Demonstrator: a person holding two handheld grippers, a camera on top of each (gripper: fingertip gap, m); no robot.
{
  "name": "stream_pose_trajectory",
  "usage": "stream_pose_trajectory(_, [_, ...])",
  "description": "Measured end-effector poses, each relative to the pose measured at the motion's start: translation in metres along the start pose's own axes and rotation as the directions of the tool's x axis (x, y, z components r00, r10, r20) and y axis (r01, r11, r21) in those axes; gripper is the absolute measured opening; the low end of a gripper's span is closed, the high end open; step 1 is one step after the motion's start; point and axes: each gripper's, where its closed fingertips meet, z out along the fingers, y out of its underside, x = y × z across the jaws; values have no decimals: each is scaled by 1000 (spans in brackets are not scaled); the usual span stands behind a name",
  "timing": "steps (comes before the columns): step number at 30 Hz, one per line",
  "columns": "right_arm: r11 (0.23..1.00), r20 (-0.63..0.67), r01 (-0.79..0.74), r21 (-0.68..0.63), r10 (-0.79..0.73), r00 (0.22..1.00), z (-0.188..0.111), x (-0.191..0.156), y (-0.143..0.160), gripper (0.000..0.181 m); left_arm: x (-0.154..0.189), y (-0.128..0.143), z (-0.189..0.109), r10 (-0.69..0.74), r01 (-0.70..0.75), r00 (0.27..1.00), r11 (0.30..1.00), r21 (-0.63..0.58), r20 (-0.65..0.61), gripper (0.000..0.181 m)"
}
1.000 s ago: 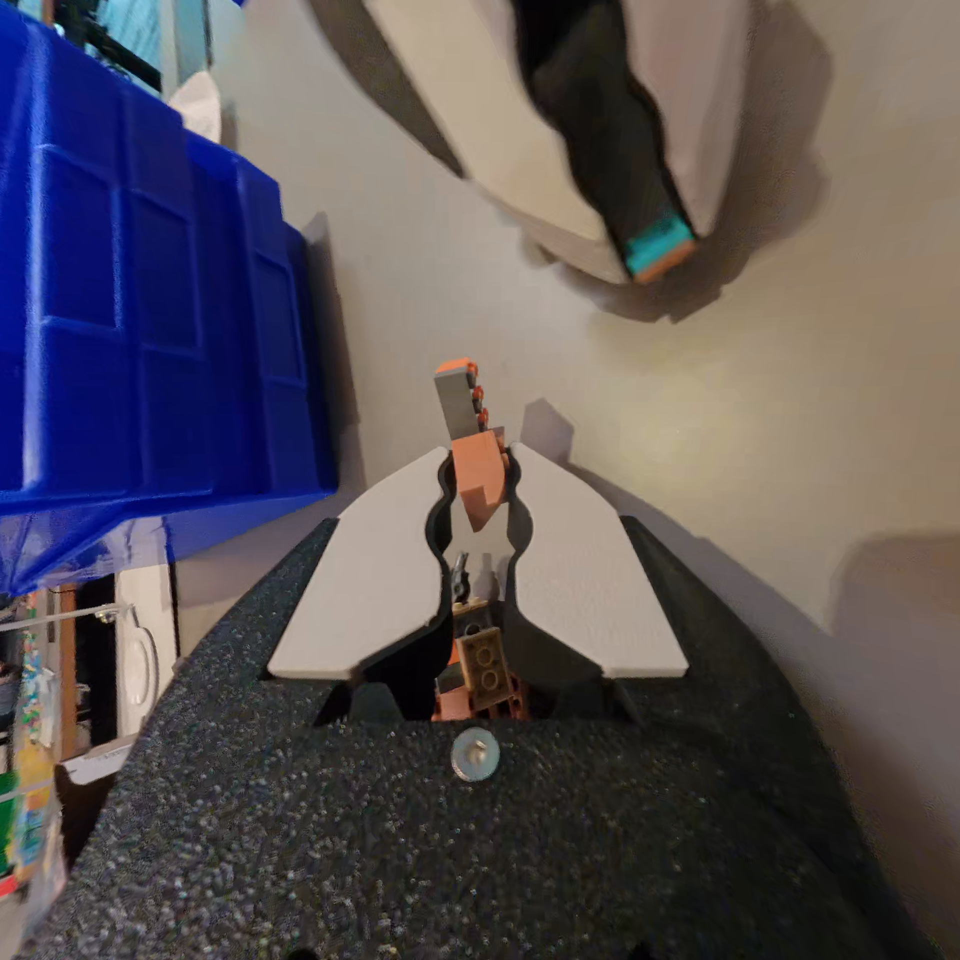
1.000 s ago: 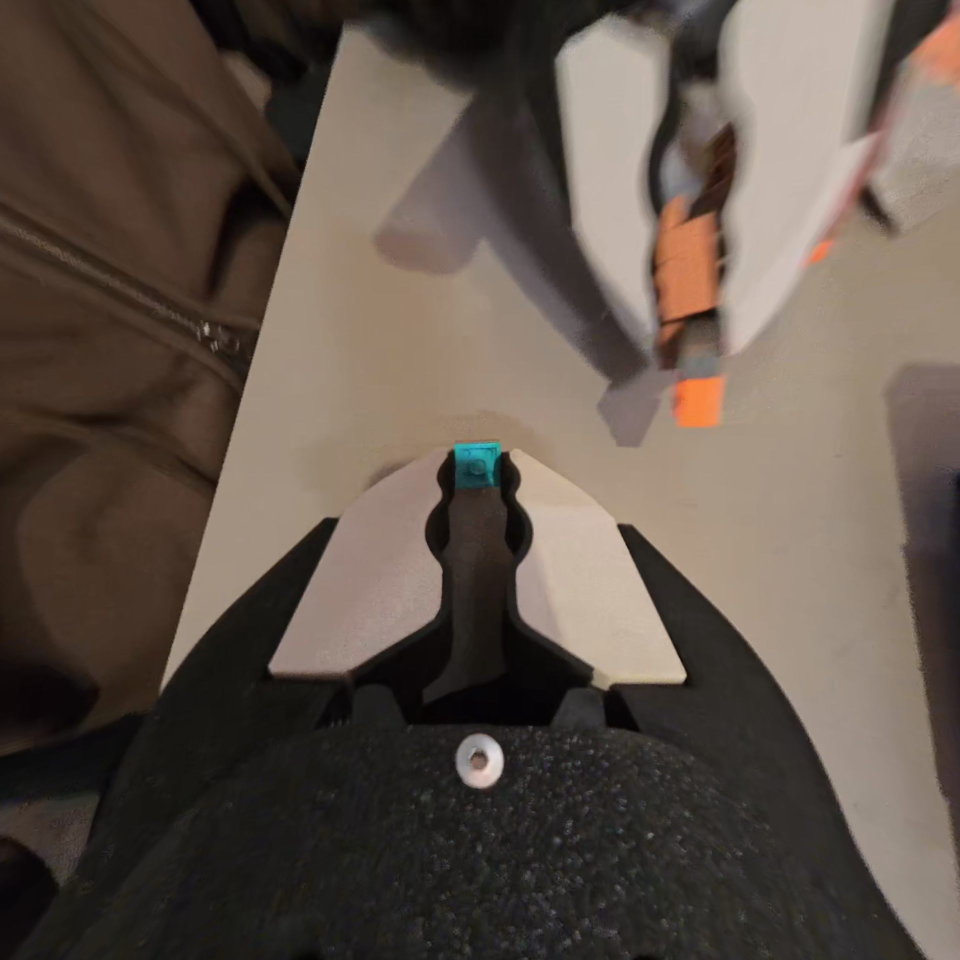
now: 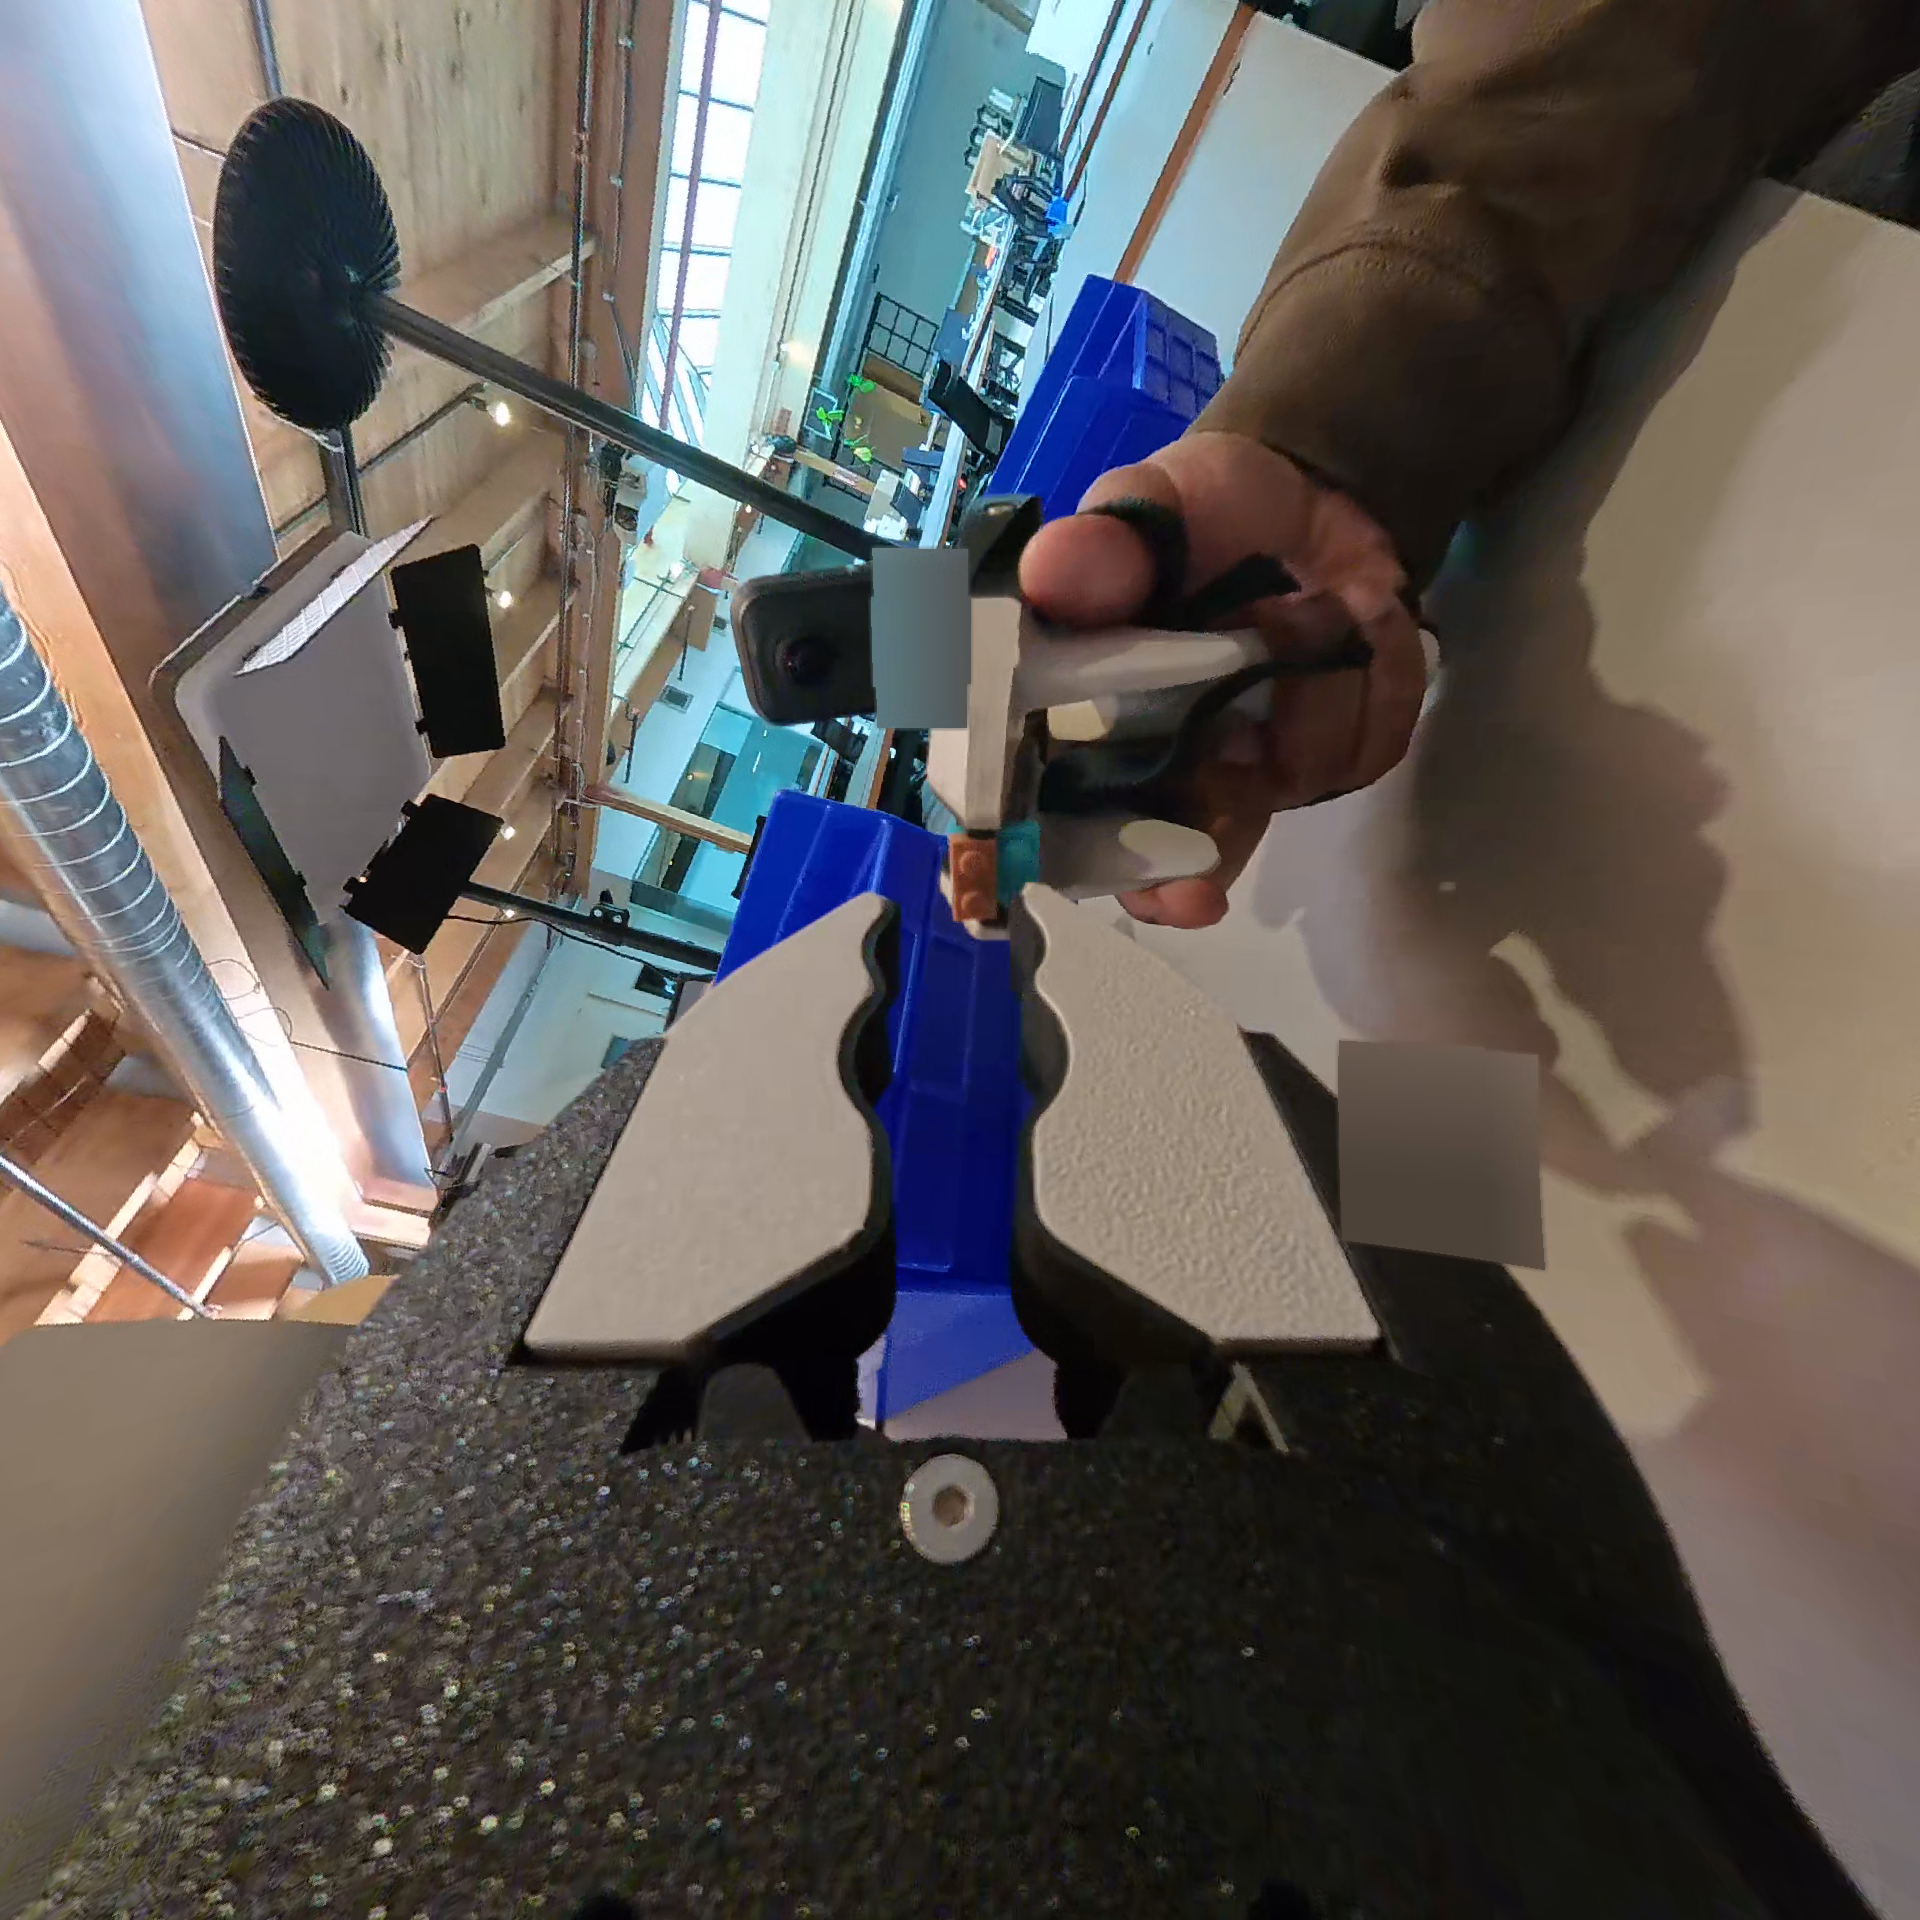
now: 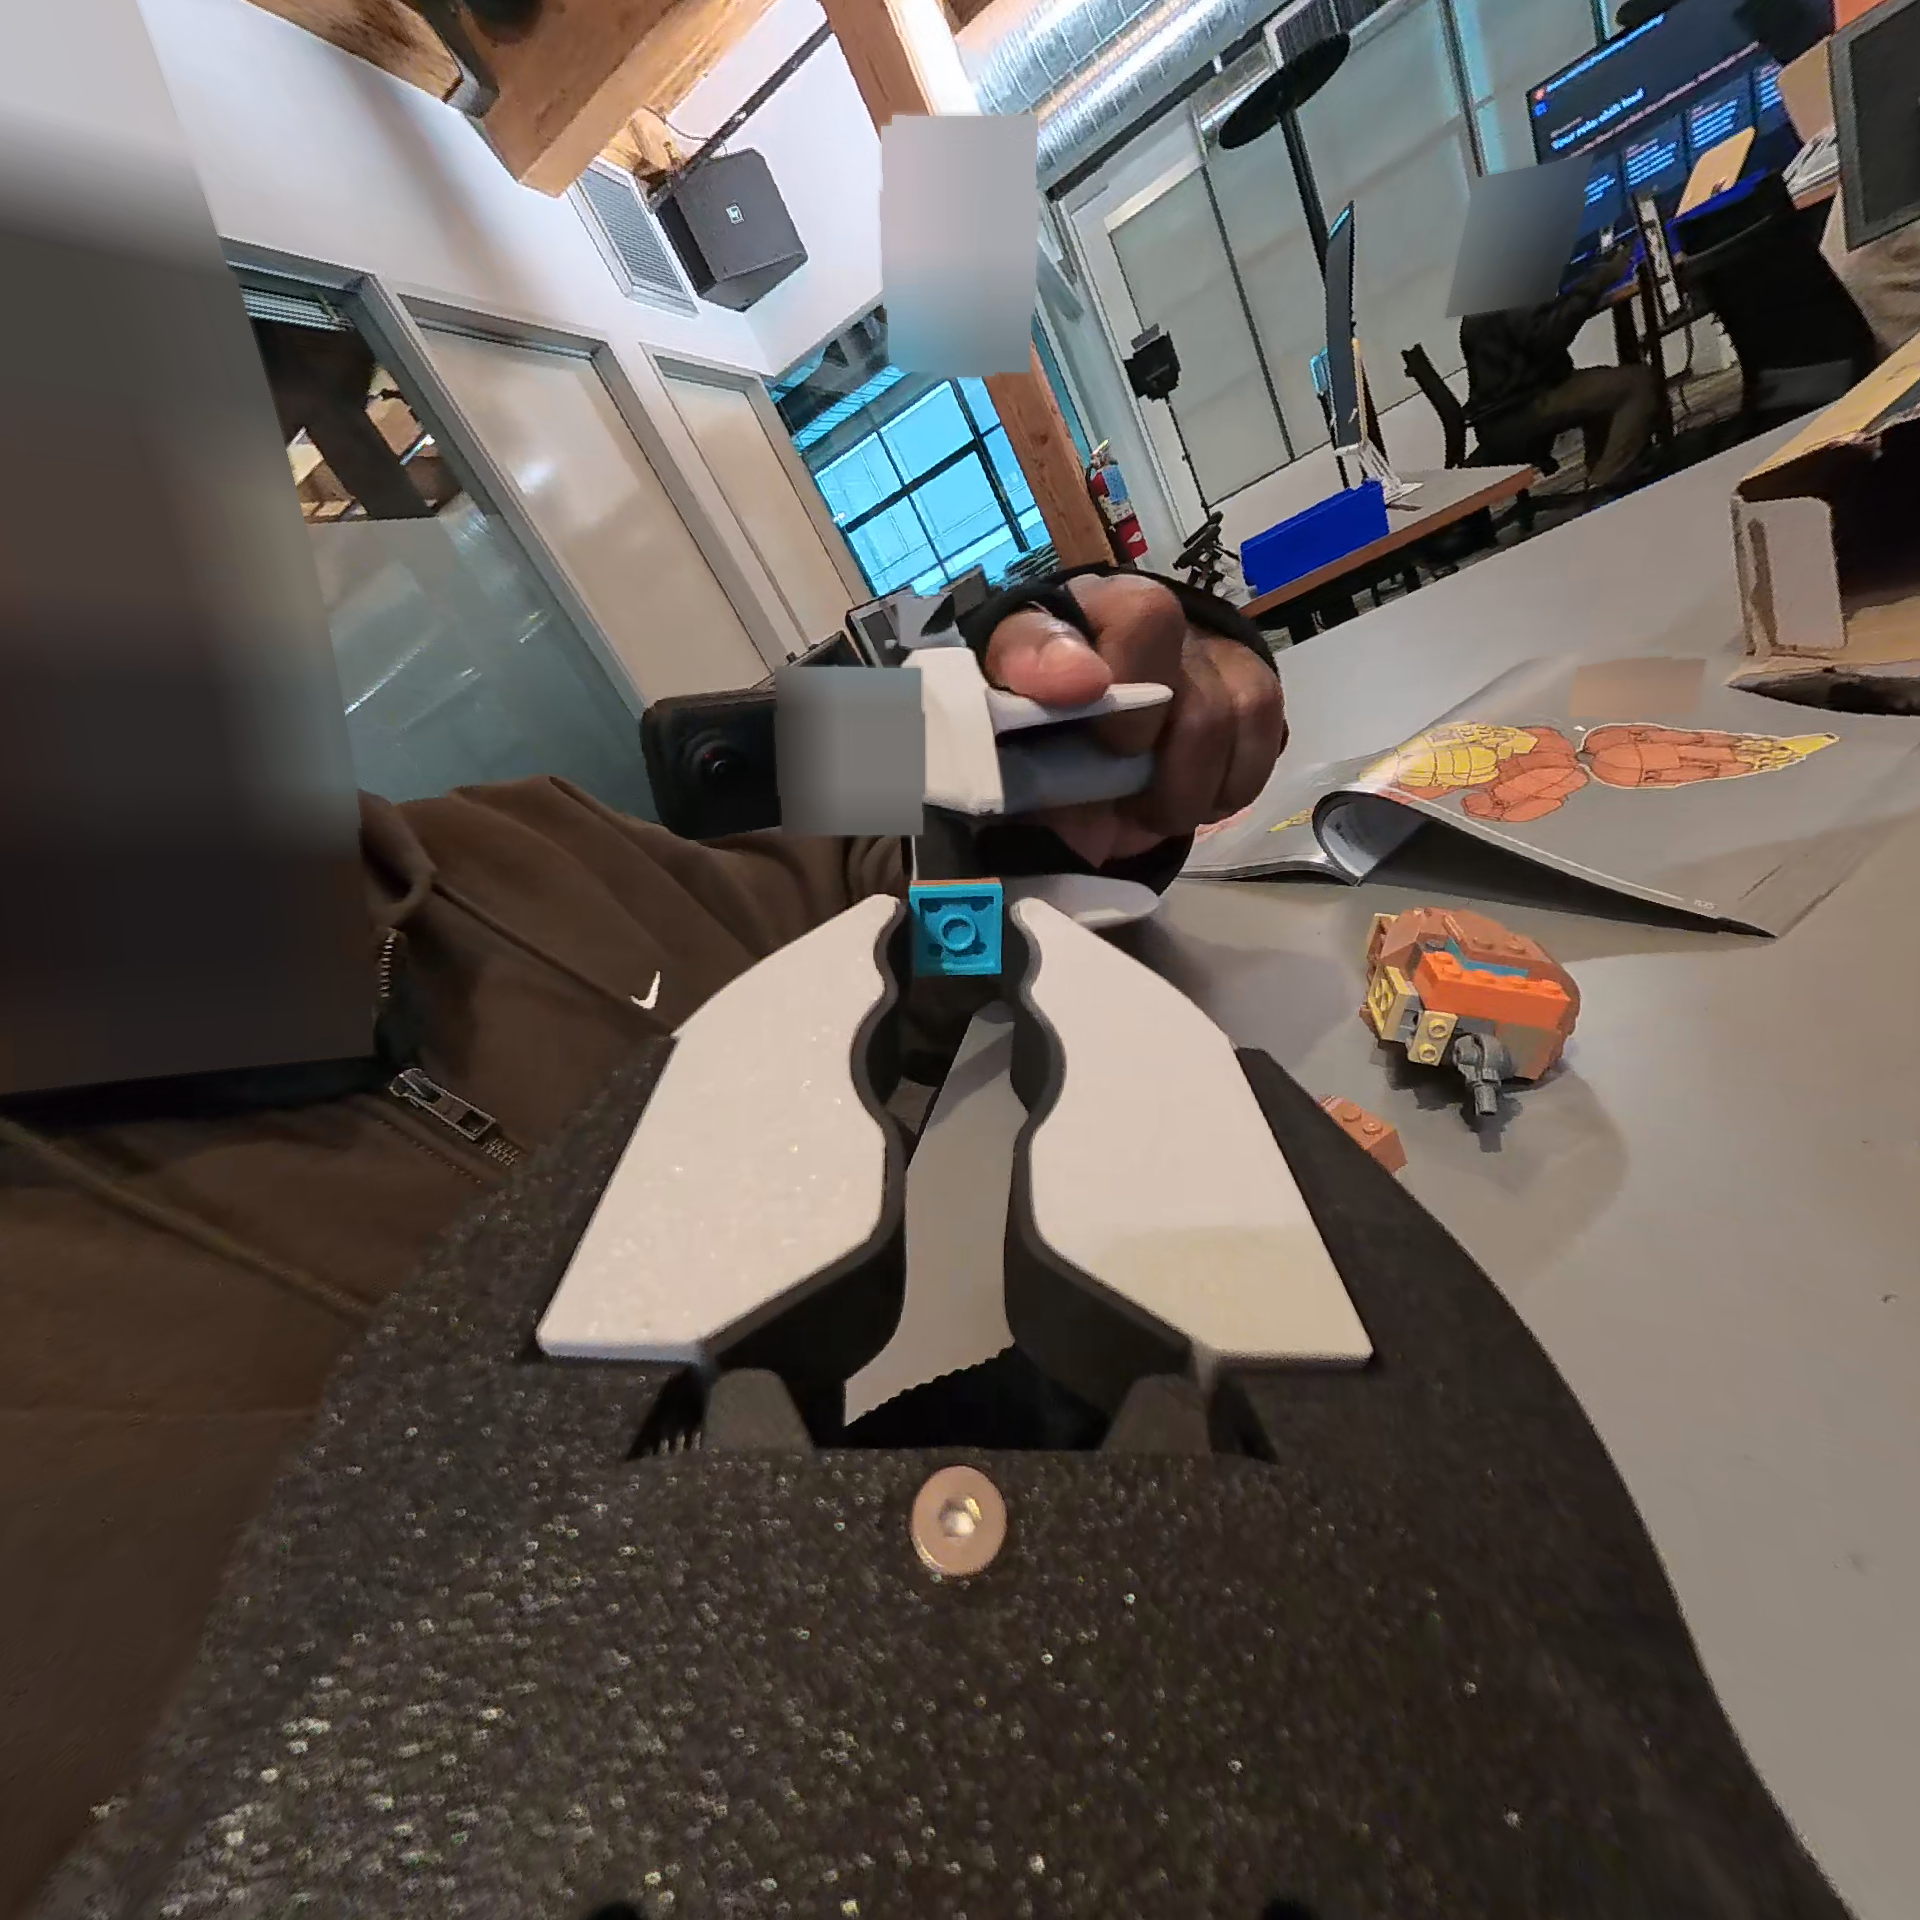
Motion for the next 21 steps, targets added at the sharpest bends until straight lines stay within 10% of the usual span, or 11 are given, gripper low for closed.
stream_pose_trajectory(15, [999, -32, -11, -31, 10, 999, 2, 5, 4, 16, 6, 1, 1, -90, 89, 994, 996, -26, -55, 9])
stream_pose_trajectory(21, [949, -251, 308, -62, -314, 916, -5, 15, -11, 24, -19, 10, -2, -298, 300, 954, 953, -37, 36, 8])
